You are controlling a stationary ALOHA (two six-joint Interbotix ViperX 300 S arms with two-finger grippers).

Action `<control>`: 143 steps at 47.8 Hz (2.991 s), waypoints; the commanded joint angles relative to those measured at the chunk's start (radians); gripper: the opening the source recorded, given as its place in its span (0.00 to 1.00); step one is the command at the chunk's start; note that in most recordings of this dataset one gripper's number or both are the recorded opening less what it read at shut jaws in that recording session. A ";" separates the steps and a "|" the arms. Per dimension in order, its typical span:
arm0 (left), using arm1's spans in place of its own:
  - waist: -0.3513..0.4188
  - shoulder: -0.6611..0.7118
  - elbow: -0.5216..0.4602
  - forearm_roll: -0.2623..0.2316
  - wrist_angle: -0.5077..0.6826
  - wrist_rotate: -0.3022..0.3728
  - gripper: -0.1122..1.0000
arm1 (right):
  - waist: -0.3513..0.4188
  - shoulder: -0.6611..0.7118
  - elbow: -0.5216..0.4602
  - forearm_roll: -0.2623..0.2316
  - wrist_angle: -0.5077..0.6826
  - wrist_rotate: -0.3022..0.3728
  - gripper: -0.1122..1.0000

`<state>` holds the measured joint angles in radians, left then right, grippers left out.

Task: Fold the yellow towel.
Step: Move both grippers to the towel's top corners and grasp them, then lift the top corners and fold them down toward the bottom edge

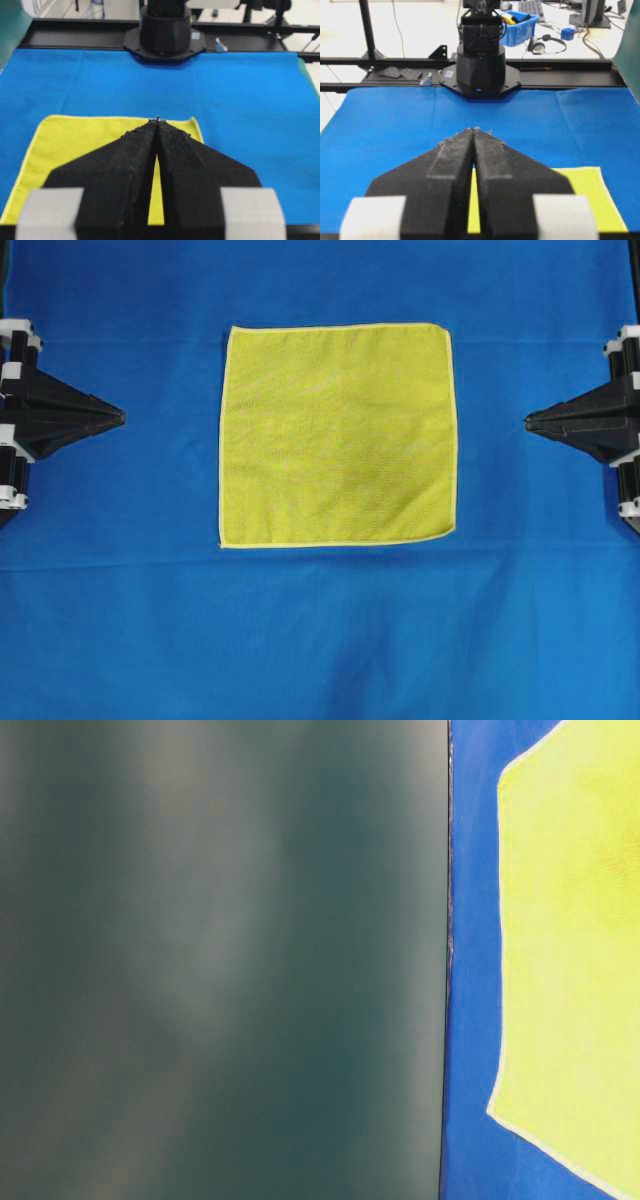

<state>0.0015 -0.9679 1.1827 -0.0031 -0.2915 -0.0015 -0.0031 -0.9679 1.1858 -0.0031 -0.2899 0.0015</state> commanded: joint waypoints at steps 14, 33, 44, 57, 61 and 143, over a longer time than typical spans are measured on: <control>0.092 0.120 -0.023 -0.021 -0.041 -0.006 0.10 | -0.129 0.067 -0.072 0.006 0.126 0.014 0.10; 0.270 0.528 -0.100 -0.021 -0.098 -0.009 0.19 | -0.374 0.322 -0.094 0.006 0.156 0.034 0.13; 0.367 0.756 -0.189 -0.021 -0.118 -0.006 0.77 | -0.492 0.571 -0.170 -0.003 0.161 0.021 0.66; 0.463 0.983 -0.273 -0.021 -0.172 0.012 0.80 | -0.592 0.851 -0.265 -0.060 0.155 0.017 0.62; 0.482 1.035 -0.290 -0.021 -0.178 0.012 0.80 | -0.604 0.910 -0.288 -0.069 0.150 0.017 0.62; 0.413 1.000 -0.344 -0.020 0.014 0.048 0.11 | -0.578 0.862 -0.250 -0.046 0.147 0.032 0.13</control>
<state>0.4433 0.0736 0.8452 -0.0230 -0.2961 0.0522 -0.6059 -0.0752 0.9388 -0.0568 -0.1473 0.0353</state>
